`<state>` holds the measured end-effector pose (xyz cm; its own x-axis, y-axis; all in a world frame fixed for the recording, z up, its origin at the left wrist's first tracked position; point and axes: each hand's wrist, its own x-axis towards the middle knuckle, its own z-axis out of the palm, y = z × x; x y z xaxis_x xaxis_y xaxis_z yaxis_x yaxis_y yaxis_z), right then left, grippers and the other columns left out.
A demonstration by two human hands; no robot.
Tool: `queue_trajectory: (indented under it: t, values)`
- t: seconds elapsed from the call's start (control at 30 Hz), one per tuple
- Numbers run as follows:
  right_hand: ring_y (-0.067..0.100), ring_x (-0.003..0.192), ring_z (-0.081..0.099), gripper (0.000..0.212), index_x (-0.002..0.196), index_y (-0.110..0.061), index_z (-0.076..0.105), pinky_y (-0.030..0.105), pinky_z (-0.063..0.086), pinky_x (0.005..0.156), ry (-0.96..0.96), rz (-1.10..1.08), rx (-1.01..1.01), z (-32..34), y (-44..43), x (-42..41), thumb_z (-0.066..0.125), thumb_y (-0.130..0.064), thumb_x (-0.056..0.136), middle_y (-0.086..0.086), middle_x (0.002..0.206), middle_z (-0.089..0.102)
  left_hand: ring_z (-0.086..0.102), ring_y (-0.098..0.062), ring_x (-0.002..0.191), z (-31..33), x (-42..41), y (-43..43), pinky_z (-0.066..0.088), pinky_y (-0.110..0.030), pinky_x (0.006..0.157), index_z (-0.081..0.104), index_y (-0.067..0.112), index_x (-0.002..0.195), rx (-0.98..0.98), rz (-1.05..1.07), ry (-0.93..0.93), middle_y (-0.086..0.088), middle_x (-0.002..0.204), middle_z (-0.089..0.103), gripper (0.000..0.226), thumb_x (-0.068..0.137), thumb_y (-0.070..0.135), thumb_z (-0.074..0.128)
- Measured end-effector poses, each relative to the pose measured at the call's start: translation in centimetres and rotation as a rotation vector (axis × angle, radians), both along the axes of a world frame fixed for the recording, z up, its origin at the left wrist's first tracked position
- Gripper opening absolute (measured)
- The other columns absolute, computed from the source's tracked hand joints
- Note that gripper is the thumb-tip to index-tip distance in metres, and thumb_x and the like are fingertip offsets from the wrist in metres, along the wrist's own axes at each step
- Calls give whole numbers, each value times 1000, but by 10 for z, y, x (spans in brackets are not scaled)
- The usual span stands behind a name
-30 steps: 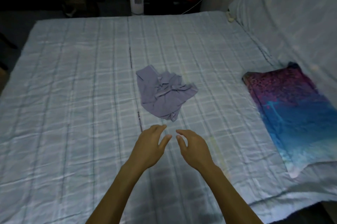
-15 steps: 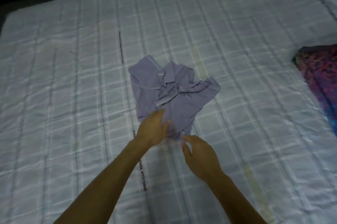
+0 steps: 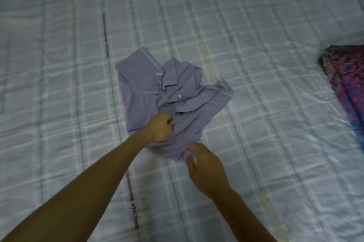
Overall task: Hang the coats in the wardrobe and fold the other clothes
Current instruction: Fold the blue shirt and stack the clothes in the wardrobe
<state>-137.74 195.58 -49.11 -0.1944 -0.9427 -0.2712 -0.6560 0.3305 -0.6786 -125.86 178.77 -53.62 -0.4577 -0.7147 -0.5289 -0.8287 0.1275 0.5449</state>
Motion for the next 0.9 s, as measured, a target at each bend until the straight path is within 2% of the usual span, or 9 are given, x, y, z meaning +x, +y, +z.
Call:
queue_trajectory:
  t: [0.1, 0.23, 0.33, 0.43, 0.5, 0.57, 0.63, 0.77, 0.9]
  values:
    - [25, 111, 56, 53, 140, -12, 43, 31, 46, 92, 36, 44, -99, 20, -15, 6, 52, -18, 88, 9, 131, 55, 50, -18, 69, 52, 15, 9, 36, -24, 60, 54, 8, 71, 58, -79, 98, -7, 72, 56, 26, 95, 11, 46]
    - [35, 133, 40, 70, 145, -9, 33, 47, 44, 101, 145, 146, -244, 69, -38, 26, 60, -16, 81, 17, 148, 36, 49, -11, 62, 145, 32, 24, 38, -21, 58, 55, 19, 67, -2, -217, 161, 5, 64, 55, 20, 87, 15, 53]
    - [28, 142, 24, 65, 146, -19, 34, 46, 30, 112, 192, 174, -263, 115, -48, 36, 59, -19, 86, 10, 157, 16, 44, -10, 53, 221, 48, 34, 38, -27, 56, 59, 15, 64, -77, -311, 132, -2, 61, 57, 19, 82, 15, 56]
    - [24, 120, 48, 43, 125, -27, 55, 46, 33, 106, 348, 288, -106, 175, -47, 45, 45, -38, 84, 2, 125, 58, 49, -12, 57, 296, 72, 47, 44, -30, 58, 61, 26, 63, -204, -330, 139, 1, 66, 62, 23, 82, 16, 53]
    - [28, 99, 57, 32, 108, -16, 60, 35, 43, 86, 319, 324, 19, 216, -34, 53, 50, -39, 88, 8, 103, 65, 51, -12, 65, 339, 93, 54, 47, -30, 65, 70, 21, 84, -349, -340, 100, 2, 80, 68, 19, 85, 17, 52]
    - [30, 92, 60, 25, 93, -13, 57, 30, 41, 66, 238, 295, 49, 249, -18, 60, 61, -37, 87, 13, 97, 64, 55, -16, 71, 374, 112, 61, 47, -32, 68, 69, 20, 91, -482, -343, 71, 0, 85, 70, 16, 86, 23, 54]
    - [30, 89, 61, 30, 96, -9, 63, 32, 44, 66, 238, 275, 54, 282, -3, 70, 60, -38, 88, 14, 97, 66, 59, -20, 79, 407, 132, 74, 47, -33, 68, 67, 22, 93, -575, -374, 13, -2, 85, 68, 18, 86, 37, 60]
    - [29, 87, 62, 26, 104, -14, 67, 31, 48, 70, 316, 236, 138, 344, 28, 82, 56, -34, 91, 13, 101, 68, 58, -24, 97, 455, 167, 108, 46, -33, 74, 60, 24, 113, -567, -368, -238, -3, 103, 61, 58, 69, 59, 71]
    - [27, 89, 63, 26, 106, -17, 65, 32, 49, 71, 437, 292, 178, 377, 59, 90, 63, -30, 85, 9, 100, 68, 60, -27, 76, 470, 192, 142, 51, -37, 64, 67, 14, 83, -702, -308, -285, -7, 82, 61, 14, 81, 27, 61]
